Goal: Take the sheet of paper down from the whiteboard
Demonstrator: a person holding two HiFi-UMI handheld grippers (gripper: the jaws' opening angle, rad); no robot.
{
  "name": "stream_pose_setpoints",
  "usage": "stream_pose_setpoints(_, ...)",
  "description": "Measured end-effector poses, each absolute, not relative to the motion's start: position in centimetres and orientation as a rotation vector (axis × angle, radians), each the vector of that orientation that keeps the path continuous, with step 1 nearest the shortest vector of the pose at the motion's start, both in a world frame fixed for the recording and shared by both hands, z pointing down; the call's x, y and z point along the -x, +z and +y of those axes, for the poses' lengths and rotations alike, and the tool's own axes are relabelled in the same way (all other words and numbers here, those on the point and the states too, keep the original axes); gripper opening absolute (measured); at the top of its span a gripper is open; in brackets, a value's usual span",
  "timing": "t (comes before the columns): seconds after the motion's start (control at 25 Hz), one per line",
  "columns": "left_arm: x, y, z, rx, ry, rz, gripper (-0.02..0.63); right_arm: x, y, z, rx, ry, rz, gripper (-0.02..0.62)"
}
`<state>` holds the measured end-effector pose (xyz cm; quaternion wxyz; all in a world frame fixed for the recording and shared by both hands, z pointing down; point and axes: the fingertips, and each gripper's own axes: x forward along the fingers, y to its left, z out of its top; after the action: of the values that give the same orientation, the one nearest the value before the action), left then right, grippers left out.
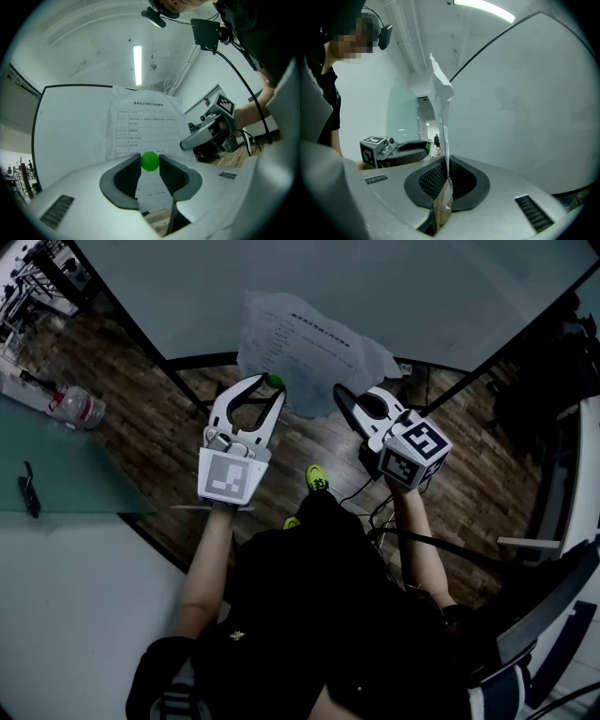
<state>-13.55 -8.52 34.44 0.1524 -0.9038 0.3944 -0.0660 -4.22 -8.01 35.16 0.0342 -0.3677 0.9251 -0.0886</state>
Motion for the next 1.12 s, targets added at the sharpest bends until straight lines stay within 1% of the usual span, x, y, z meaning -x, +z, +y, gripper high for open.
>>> stream_pose_setpoints(0.52,15.7,35.6,-2.8,2.611,-0.196,1.126,0.141,6.7,36.1,-2.0,1.102,-0.304,2.862,0.028)
stream_pose_setpoints(1.12,14.9,34.3,-2.7,2.633,-0.166,1.122,0.141,6.5,35.8,-0.9,1.104,-0.285,2.932,0.028)
